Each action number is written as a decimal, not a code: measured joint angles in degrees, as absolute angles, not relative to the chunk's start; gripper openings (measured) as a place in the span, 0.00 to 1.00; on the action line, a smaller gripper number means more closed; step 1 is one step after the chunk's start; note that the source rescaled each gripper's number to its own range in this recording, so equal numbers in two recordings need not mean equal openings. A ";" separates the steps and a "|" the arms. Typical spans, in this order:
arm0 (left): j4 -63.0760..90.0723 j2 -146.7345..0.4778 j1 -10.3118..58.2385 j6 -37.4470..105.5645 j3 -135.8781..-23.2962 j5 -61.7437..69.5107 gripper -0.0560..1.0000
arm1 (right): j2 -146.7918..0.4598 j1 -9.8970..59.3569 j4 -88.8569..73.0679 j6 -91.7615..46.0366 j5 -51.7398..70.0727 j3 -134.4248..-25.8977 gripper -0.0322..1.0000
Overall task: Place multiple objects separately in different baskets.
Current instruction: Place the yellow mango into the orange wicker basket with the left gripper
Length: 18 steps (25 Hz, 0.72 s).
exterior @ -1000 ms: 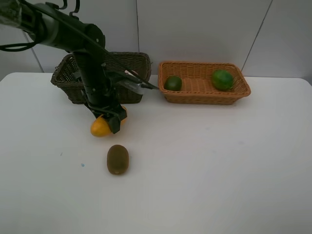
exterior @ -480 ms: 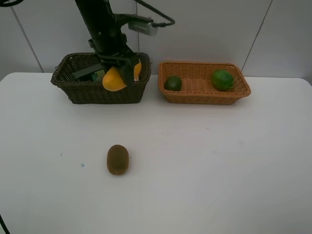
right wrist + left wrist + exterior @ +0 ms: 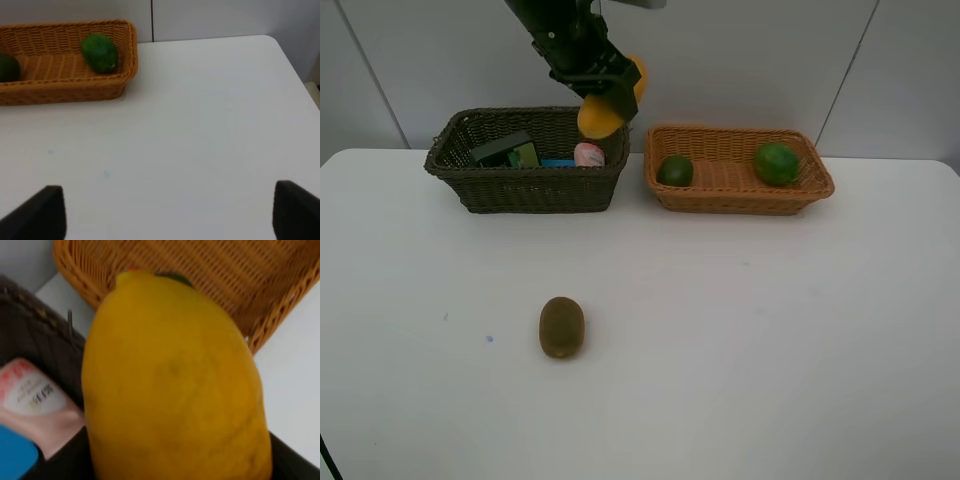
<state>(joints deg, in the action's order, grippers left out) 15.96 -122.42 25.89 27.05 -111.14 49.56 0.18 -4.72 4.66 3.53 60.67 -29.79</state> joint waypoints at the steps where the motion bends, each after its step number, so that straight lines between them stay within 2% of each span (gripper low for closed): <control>1: 16.52 -122.80 26.27 27.69 -111.14 47.39 0.54 | 0.18 -4.72 4.66 3.53 60.67 -29.79 1.00; 18: 20.43 -133.60 32.83 34.47 -111.14 19.61 0.54 | 0.18 -4.72 4.66 3.53 60.67 -29.79 1.00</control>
